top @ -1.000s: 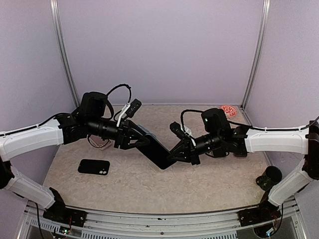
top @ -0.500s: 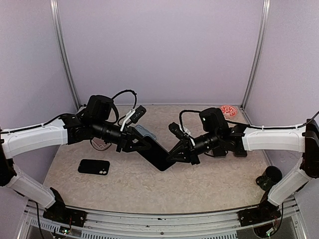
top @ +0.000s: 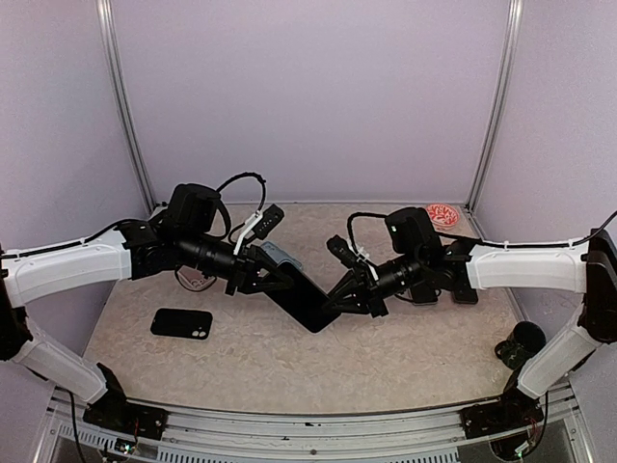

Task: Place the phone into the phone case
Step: Pass from the right arm to the left, then pass from the left arm to the right

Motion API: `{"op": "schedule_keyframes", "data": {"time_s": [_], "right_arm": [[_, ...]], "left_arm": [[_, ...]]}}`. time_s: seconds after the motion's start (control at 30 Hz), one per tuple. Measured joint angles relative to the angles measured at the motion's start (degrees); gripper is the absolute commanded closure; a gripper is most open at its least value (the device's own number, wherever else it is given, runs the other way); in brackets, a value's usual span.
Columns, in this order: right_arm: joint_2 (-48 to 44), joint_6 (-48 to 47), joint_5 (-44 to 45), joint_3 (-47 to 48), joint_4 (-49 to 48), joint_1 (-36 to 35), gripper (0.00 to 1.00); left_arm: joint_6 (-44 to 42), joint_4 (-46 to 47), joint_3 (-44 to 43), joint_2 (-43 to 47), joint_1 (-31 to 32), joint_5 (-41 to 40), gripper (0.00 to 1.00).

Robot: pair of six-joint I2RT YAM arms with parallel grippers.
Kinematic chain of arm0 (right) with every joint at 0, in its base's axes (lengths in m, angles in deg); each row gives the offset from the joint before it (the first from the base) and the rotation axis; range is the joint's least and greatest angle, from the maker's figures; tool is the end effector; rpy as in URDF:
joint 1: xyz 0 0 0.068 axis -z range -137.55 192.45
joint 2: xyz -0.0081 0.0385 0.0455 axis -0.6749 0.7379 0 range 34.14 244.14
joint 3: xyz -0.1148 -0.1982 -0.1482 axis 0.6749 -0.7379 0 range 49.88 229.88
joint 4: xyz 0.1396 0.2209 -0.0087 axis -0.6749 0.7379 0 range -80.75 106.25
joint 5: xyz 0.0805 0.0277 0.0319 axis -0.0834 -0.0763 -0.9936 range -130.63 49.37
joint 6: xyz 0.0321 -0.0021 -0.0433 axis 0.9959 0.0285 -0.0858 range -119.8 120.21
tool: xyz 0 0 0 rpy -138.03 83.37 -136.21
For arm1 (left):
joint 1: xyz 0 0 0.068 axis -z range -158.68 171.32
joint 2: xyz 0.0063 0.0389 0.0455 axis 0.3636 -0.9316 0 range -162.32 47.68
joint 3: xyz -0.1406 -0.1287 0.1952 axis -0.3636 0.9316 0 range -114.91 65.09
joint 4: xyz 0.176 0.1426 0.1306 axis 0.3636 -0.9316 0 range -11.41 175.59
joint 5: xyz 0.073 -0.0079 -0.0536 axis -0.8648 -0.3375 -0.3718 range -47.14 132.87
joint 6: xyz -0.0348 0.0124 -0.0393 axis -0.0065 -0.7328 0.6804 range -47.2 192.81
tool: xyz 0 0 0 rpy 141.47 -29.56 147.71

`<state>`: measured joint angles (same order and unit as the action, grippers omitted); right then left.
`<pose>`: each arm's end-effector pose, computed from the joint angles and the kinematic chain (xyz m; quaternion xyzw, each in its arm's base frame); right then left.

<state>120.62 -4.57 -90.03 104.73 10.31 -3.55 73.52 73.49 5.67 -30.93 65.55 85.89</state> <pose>0.2068 0.2530 0.2471 -0.5228 0.6344 0.4965 0.2787 0.2013 -0.2297 0.2966 0.4675 0.6864 -0.4697 0.2993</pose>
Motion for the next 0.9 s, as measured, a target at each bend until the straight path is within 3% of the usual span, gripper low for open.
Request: {"op": "schedule_keyframes", "data": {"time_s": [0.1, 0.23, 0.33, 0.57, 0.9], "right_arm": [[0.2, 0.2, -0.1, 0.1, -0.3, 0.3, 0.66], [0.2, 0.9, -0.1, 0.6, -2.1, 1.7, 0.32], [0.2, 2.3, -0.2, 0.6, -3.8, 3.0, 0.17], [-0.7, 8.8, 0.0, -1.0, -10.3, 5.1, 0.06], [-1.3, 24.9, 0.5, -6.1, -27.8, 6.1, 0.01]], "left_arm": [[0.4, 0.0, 0.0, 0.0, 0.0, -0.9, 1.0], [2.1, 0.4, 0.0, 0.2, -0.5, -2.6, 1.0], [4.0, 2.5, 1.0, 1.2, -1.8, -3.1, 1.0], [9.9, 11.5, 5.5, 4.7, -4.1, -3.9, 1.0], [21.3, 29.5, 14.4, 8.6, -5.9, -4.5, 1.0]]}}
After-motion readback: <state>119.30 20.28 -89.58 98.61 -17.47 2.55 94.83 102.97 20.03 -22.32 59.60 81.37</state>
